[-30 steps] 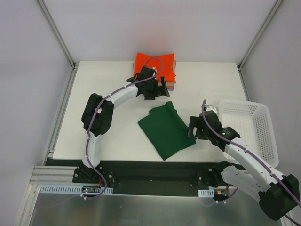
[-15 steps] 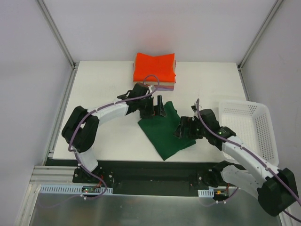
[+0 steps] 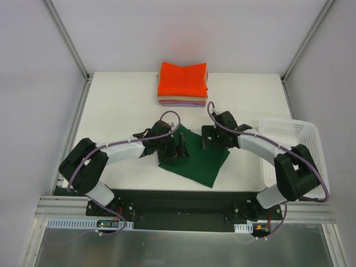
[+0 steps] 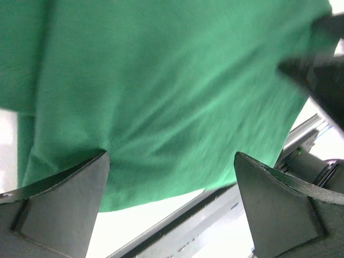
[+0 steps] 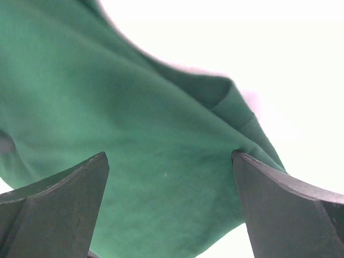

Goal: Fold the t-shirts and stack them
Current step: Put the neatly folded tshirt into the corner of the board with both arms

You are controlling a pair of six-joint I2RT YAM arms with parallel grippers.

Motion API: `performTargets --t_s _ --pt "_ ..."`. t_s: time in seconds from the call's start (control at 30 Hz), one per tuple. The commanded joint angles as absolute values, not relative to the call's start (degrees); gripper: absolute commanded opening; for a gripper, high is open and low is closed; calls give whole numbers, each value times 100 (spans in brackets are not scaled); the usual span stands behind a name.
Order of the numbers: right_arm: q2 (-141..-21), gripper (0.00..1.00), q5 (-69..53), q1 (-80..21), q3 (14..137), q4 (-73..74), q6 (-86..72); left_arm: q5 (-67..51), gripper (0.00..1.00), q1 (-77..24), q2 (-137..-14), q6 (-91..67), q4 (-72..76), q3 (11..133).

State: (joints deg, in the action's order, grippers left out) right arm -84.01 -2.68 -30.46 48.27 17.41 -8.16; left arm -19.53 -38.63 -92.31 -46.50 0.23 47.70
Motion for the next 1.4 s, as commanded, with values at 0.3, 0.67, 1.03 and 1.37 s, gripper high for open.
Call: performTargets --t_s 0.3,0.67,1.03,1.37 --pt "-7447 96 342 -3006 5196 1380 -148 -99 99 -4342 -7366 -4405 -1133 4666" --pt "-6574 96 826 -2611 4236 1424 -1238 -876 89 -3024 -8945 -3507 -1371 6142" --pt "-7048 96 -316 -2391 3745 1354 -1986 -1274 99 -2997 -9343 -2743 -1125 5643" --pt "-7523 99 -913 -2391 3524 1002 -2241 -2188 87 -3129 -9843 -2452 -844 5616"
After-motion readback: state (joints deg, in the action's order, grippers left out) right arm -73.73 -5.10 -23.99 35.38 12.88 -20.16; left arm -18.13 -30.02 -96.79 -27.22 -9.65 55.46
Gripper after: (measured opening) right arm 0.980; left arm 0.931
